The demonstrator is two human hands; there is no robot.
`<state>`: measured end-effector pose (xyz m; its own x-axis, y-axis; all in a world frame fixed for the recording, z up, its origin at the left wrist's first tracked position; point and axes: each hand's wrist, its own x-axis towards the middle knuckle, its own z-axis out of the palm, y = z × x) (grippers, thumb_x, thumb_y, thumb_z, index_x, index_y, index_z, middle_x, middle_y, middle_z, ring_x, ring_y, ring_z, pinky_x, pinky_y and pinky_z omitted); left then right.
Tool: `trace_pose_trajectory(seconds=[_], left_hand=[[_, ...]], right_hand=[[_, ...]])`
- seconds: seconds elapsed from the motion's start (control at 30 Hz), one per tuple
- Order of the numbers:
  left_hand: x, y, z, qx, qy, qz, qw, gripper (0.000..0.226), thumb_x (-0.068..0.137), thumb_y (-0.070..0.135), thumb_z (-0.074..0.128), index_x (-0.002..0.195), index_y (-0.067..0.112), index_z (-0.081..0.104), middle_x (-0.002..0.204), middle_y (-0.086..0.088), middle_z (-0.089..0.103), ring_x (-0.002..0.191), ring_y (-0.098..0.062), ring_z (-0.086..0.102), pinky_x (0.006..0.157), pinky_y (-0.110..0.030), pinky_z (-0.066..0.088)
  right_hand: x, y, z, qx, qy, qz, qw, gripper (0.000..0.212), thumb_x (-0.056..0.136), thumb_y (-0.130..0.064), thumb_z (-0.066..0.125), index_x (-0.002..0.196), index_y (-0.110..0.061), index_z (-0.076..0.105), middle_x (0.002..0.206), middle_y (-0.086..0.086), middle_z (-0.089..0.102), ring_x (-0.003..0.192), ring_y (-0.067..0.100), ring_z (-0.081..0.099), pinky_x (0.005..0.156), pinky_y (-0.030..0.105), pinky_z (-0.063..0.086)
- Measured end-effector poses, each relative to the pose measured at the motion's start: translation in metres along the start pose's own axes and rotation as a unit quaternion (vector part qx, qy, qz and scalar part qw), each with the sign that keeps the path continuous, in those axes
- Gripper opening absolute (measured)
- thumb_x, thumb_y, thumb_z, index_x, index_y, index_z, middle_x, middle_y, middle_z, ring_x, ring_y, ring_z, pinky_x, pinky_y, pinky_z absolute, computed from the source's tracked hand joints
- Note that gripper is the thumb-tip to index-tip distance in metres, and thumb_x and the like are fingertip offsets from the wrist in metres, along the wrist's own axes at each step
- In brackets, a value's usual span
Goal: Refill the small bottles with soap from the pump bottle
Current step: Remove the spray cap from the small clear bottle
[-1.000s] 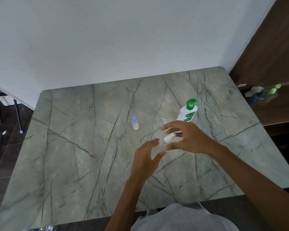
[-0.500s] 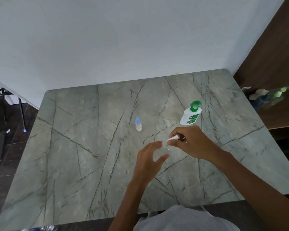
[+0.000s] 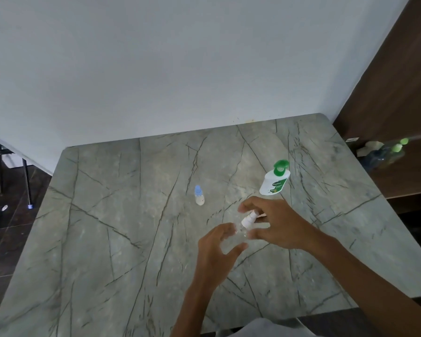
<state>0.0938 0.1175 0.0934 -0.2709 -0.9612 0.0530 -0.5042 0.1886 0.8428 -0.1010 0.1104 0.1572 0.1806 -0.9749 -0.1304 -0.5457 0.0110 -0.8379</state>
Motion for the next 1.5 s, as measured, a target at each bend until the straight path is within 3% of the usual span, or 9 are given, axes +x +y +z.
trace_pose_trajectory(seconds=[0.1, 0.27, 0.4, 0.53, 0.7, 0.83, 1.03, 1.2, 1.5], left_hand=[[-0.001, 0.002, 0.002, -0.001, -0.002, -0.004, 1.000, 0.043, 0.074, 0.041, 0.080, 0.110, 0.023, 0.066, 0.102, 0.019, 0.067, 0.095, 0.003, 0.062, 0.083, -0.017, 0.053], [-0.003, 0.002, 0.005, -0.001, -0.005, -0.006, 1.000, 0.045, 0.074, 0.041, 0.080, 0.112, 0.025, 0.064, 0.105, 0.018, 0.067, 0.096, 0.002, 0.062, 0.084, -0.021, 0.054], [-0.005, 0.003, 0.005, -0.004, -0.002, -0.005, 1.000, 0.043, 0.074, 0.040, 0.080, 0.111, 0.026, 0.064, 0.105, 0.018, 0.067, 0.096, 0.003, 0.062, 0.085, -0.020, 0.053], [-0.006, 0.004, 0.007, -0.002, -0.008, -0.001, 1.000, 0.042, 0.074, 0.038, 0.081, 0.111, 0.025, 0.064, 0.105, 0.018, 0.066, 0.097, 0.004, 0.061, 0.086, -0.021, 0.053], [-0.005, 0.004, 0.009, -0.013, -0.007, -0.005, 1.000, 0.043, 0.075, 0.038, 0.080, 0.112, 0.024, 0.063, 0.105, 0.017, 0.066, 0.099, 0.003, 0.062, 0.087, -0.019, 0.052], [-0.005, 0.003, 0.011, -0.014, -0.021, -0.017, 1.000, 0.039, 0.075, 0.037, 0.080, 0.108, 0.032, 0.060, 0.105, 0.020, 0.064, 0.100, 0.006, 0.060, 0.088, -0.016, 0.051], [-0.003, -0.009, 0.017, -0.056, 0.002, -0.075, 0.996, 0.042, 0.075, 0.034, 0.081, 0.112, 0.028, 0.061, 0.106, 0.019, 0.066, 0.101, 0.004, 0.061, 0.091, -0.022, 0.052], [-0.002, -0.009, 0.020, -0.088, 0.036, -0.099, 0.991, 0.040, 0.076, 0.029, 0.081, 0.110, 0.028, 0.059, 0.104, 0.020, 0.067, 0.101, 0.003, 0.062, 0.093, -0.025, 0.052], [-0.004, -0.004, 0.022, -0.085, 0.056, -0.101, 0.990, 0.040, 0.076, 0.026, 0.081, 0.109, 0.026, 0.058, 0.103, 0.014, 0.067, 0.099, -0.007, 0.064, 0.090, -0.022, 0.052]], right_hand=[[0.000, -0.003, 0.000, -0.053, 0.021, 0.026, 0.998, 0.045, 0.074, -0.054, 0.077, 0.108, -0.026, 0.066, 0.093, -0.015, 0.068, 0.082, 0.003, 0.068, 0.070, 0.018, 0.057], [-0.001, 0.002, 0.002, -0.026, -0.016, -0.022, 0.999, 0.035, 0.073, -0.014, 0.085, 0.102, -0.023, 0.069, 0.095, -0.016, 0.069, 0.089, 0.004, 0.066, 0.080, 0.026, 0.059], [-0.003, 0.002, -0.001, -0.059, 0.003, 0.038, 0.998, 0.054, 0.069, -0.050, 0.083, 0.115, -0.030, 0.065, 0.102, -0.013, 0.066, 0.088, 0.005, 0.066, 0.075, 0.021, 0.057], [-0.004, 0.003, 0.001, -0.044, -0.007, -0.002, 0.999, 0.026, 0.076, -0.017, 0.084, 0.097, -0.025, 0.070, 0.090, -0.012, 0.070, 0.084, 0.004, 0.067, 0.075, 0.022, 0.058], [-0.006, 0.000, 0.000, -0.059, -0.007, 0.029, 0.998, 0.036, 0.074, -0.040, 0.083, 0.105, -0.027, 0.069, 0.092, -0.013, 0.070, 0.081, 0.003, 0.067, 0.074, 0.026, 0.060], [-0.005, 0.002, -0.011, -0.068, 0.013, 0.028, 0.997, 0.018, 0.079, -0.017, 0.081, 0.094, -0.021, 0.072, 0.086, -0.008, 0.072, 0.076, 0.008, 0.068, 0.069, 0.035, 0.060], [-0.013, 0.011, -0.047, -0.057, 0.092, 0.039, 0.993, 0.014, 0.082, -0.019, 0.078, 0.095, -0.021, 0.073, 0.087, -0.017, 0.071, 0.081, -0.003, 0.067, 0.067, 0.009, 0.051], [-0.021, 0.050, -0.056, 0.026, 0.216, 0.126, 0.968, 0.013, 0.084, -0.028, 0.076, 0.096, -0.029, 0.070, 0.088, -0.015, 0.072, 0.080, -0.002, 0.068, 0.069, 0.016, 0.049], [0.024, 0.146, 0.017, -0.033, 0.145, 0.185, 0.971, 0.009, 0.085, -0.024, 0.075, 0.088, -0.017, 0.071, 0.077, -0.008, 0.067, 0.072, 0.007, 0.063, 0.061, 0.005, 0.038]])
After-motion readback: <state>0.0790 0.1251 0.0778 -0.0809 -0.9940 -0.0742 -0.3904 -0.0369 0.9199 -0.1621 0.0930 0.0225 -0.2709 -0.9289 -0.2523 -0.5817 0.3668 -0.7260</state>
